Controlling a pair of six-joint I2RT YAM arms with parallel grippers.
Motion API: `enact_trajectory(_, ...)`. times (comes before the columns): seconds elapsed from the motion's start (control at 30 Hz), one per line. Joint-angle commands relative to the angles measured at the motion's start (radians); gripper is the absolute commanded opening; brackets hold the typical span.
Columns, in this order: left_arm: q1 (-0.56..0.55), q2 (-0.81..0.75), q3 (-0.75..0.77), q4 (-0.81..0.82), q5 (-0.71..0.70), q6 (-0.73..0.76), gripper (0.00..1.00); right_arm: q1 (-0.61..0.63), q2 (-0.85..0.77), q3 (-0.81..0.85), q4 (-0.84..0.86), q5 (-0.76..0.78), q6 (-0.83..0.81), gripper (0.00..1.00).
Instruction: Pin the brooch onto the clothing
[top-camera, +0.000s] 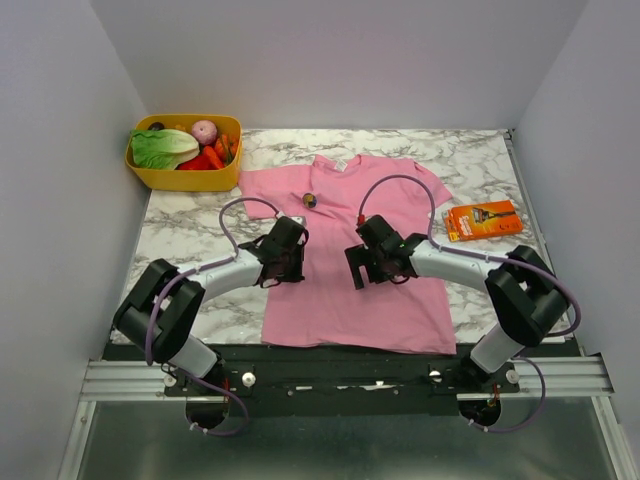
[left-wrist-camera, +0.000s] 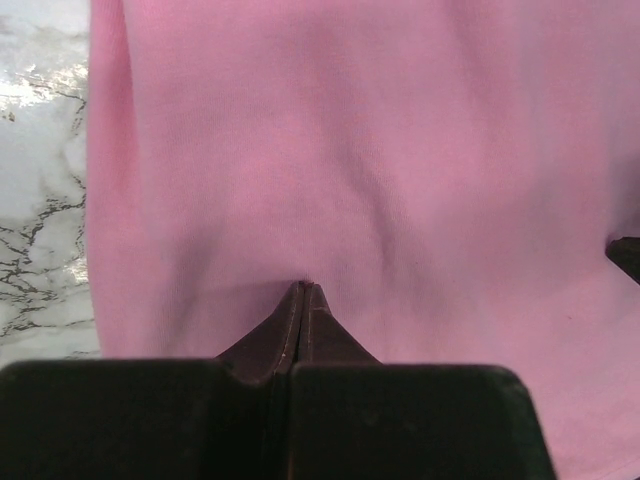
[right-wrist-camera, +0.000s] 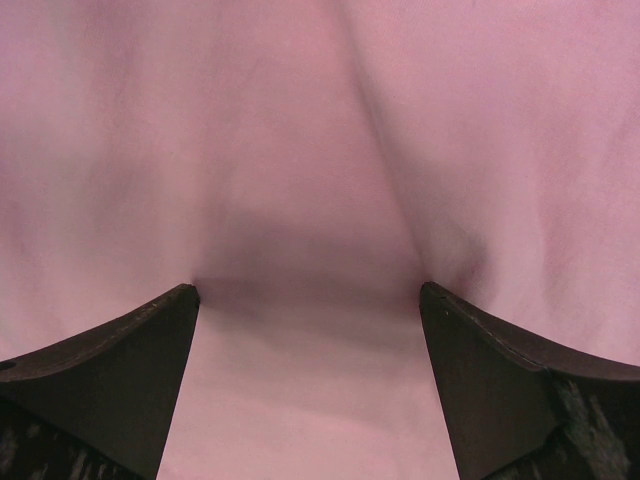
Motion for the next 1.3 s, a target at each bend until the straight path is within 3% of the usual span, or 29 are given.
enact_trajectory(0.0,-0.017,0.017,-0.06,-0.074,-0.049,-0.029,0.0,0.008,-0.047,0.038,-0.066,0.041,-0.001,1.0)
enact_trajectory(0.23,-0.02,-0.021,-0.095,-0.122,-0.069,-0.053,0.0,0.008,-0.13,0.075,-0.09,0.074,-0.007,1.0)
enact_trajectory(0.7,-0.02,-0.06,-0.135,-0.205,-0.098,-0.085,0.0,0.005,-0.125,0.181,-0.095,0.125,-0.039,1.0)
enact_trajectory(1.27,-0.022,-0.178,-0.143,-0.329,-0.207,-0.182,0.0,-0.072,-0.115,0.227,-0.092,0.053,-0.073,1.0)
